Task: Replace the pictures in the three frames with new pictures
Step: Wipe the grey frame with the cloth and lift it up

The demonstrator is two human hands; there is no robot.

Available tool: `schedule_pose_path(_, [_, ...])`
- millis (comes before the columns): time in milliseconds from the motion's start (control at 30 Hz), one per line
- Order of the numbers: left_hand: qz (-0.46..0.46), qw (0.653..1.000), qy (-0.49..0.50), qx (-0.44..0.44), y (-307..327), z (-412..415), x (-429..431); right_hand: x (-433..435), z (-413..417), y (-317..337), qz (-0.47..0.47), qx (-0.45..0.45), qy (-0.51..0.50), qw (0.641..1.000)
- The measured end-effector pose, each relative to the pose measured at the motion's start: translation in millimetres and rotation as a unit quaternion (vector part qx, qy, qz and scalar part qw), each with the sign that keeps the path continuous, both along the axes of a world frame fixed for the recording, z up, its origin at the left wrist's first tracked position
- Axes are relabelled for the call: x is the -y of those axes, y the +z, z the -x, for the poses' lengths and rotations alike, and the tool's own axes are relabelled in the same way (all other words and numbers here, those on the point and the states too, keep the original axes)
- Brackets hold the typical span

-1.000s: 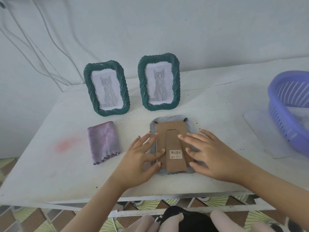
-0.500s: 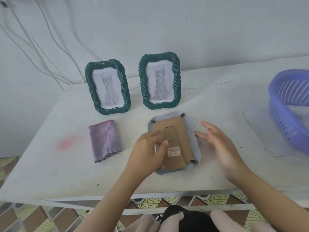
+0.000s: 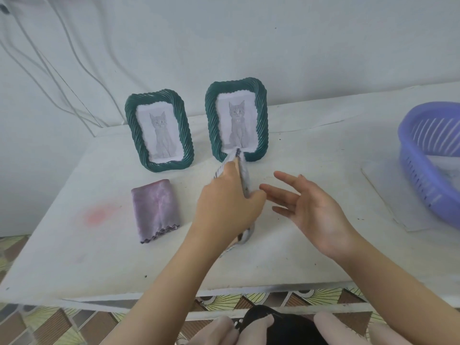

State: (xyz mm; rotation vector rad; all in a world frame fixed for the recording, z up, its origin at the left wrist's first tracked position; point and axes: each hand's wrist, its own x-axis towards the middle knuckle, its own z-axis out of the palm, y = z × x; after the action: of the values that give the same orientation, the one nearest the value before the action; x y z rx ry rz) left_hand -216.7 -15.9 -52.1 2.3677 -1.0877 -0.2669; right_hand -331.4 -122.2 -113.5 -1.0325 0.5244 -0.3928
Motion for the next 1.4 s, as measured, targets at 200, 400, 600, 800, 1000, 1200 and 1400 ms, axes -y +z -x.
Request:
schedule_pose_path(200, [0.117,0.983,0.069,-0.126,9.2,-25.5,-19.8,-5.8,-3.0,-18.7,0.114,-0.067,-0.037,0.991])
schedule_pose_path(400, [0.209,0.885,0.125,-0.397,-34.8,-33.6,-17.5,-4.3,-7.9,-31.3,0.368,-0.151,-0.089,0.913])
schedule_pose_path(600, [0.137,0.96,0.077,-0.23,-84.8,-30.1,-22.9,8.0,-0.3,-46.1,0.577,-0.202,-0.078,0.788])
schedule_pose_path(800, [0.088,0.995,0.035,-0.021,-96.1,-29.8,-33.7,8.9,-0.7,-54.2,0.621,-0.282,0.001,0.731])
schedule_pose_path(1000, [0.157,0.977,0.118,0.079,-89.3,-68.8,-48.3,10.0,-0.4,-56.7,0.63,-0.309,0.027,0.712])
schedule_pose_path(1200, [0.03,0.958,0.279,0.062,-96.6,-113.1,-73.2,8.4,-0.5,-54.9,0.627,-0.312,0.027,0.713])
schedule_pose_path(1400, [0.148,0.943,0.289,-0.076,-87.7,-117.2,-79.7,8.6,-0.5,-55.6,0.628,-0.313,0.024,0.712])
